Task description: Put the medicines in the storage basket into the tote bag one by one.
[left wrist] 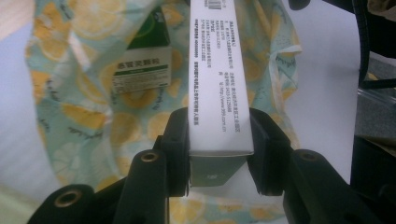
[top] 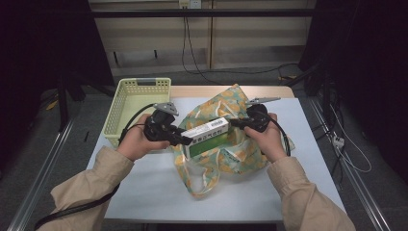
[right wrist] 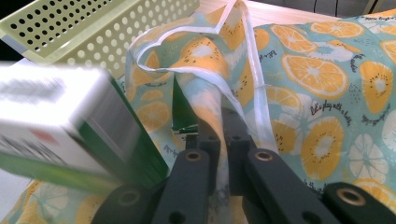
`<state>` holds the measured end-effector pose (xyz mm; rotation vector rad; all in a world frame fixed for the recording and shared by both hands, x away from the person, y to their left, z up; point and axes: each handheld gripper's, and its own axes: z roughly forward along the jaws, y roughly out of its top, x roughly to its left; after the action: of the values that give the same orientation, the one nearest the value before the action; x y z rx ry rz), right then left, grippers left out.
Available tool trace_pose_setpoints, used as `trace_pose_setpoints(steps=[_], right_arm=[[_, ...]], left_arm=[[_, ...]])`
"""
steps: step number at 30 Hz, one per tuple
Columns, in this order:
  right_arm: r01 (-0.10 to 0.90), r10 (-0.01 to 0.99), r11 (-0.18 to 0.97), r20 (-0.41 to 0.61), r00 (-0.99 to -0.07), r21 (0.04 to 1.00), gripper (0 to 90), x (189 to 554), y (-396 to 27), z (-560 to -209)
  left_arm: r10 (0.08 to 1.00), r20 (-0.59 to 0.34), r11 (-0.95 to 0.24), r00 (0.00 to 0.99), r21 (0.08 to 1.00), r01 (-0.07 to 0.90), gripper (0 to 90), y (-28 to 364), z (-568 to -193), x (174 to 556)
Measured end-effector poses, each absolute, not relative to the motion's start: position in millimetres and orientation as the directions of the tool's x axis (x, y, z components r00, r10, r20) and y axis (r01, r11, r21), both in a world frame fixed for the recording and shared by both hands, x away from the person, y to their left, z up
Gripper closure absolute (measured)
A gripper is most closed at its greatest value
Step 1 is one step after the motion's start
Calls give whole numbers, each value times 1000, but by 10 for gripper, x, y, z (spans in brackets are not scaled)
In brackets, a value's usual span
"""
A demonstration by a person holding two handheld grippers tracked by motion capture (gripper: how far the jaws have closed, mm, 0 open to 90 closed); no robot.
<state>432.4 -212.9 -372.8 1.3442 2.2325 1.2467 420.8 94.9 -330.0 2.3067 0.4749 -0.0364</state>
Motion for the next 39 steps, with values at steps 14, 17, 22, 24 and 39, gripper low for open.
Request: trace_pose_setpoints(steps=[14, 17, 22, 24, 39], right_arm=[[585, 814, 202, 198, -547, 785, 892, 4293, -2145, -3632], [585, 815, 202, 197, -545, 785, 891, 4289, -2160, -3632], [587, 817, 200, 197, -542, 785, 891, 4283, -2173, -3630], [586, 817, 201, 196, -543, 785, 891, 4281, -2171, -3630], [574, 815, 200, 190, -548, 794, 891, 4250, -2166, -3557]], left_arm=[[317, -170, -659, 933, 668, 345, 632, 558, -3587, 4203], [298, -197, -645, 934, 680, 349, 632, 520, -3614, 4216], [309, -175, -655, 935, 673, 343, 632, 450, -3642, 4208], [299, -189, -646, 935, 681, 344, 632, 426, -3656, 4214], [402, -170, -593, 900, 701, 397, 632, 256, -3721, 4345]])
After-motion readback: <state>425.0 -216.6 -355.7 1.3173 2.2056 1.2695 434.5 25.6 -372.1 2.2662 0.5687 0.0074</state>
